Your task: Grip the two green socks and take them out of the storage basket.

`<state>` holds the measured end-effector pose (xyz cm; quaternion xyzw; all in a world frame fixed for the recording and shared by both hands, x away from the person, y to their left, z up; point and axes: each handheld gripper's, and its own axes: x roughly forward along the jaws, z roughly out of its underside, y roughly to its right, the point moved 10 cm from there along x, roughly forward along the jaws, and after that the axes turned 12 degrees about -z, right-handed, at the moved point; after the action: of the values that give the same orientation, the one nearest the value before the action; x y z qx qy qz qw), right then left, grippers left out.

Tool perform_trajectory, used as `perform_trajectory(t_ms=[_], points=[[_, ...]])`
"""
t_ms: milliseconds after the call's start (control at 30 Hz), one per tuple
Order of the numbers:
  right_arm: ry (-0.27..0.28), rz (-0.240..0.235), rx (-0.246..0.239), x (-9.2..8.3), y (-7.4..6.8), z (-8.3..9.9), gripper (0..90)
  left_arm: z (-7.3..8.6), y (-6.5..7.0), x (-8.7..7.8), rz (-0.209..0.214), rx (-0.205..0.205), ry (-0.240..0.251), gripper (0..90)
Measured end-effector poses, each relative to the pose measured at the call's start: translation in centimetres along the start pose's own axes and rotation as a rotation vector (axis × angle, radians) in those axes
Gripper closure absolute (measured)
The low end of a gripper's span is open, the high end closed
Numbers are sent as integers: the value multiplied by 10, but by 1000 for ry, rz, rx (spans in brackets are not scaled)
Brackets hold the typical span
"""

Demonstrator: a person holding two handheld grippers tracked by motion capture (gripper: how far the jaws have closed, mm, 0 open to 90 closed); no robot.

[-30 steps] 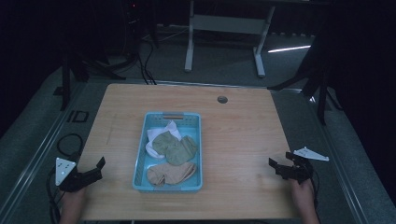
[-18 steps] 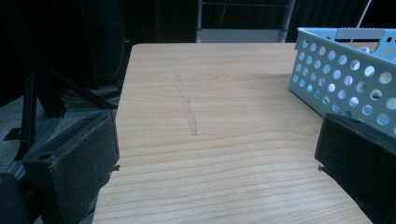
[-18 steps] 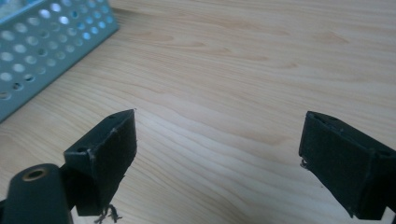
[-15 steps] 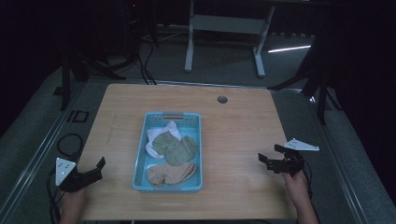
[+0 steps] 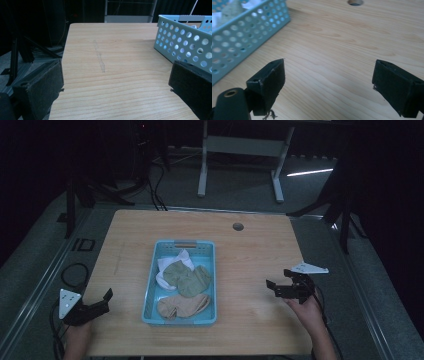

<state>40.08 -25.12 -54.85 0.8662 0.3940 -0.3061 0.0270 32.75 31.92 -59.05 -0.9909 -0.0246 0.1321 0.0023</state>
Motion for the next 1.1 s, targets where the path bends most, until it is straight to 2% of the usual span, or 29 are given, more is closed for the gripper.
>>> perform_trajectory(t_ms=[100, 433, 700, 1100], points=[[-13, -21, -25, 9, -10, -9, 111, 0, 0, 0, 1, -1, 2, 0], [-4, -85, -41, 27, -32, -30, 111, 0, 1, 0, 7, 1, 1, 0], [-19, -123, -78, 41, -51, -46, 112, 0, 1, 0, 8, 2, 1, 0], [-43, -189, -124, 71, -83, -68, 112, 0, 1, -1, 17, -5, 0, 0]])
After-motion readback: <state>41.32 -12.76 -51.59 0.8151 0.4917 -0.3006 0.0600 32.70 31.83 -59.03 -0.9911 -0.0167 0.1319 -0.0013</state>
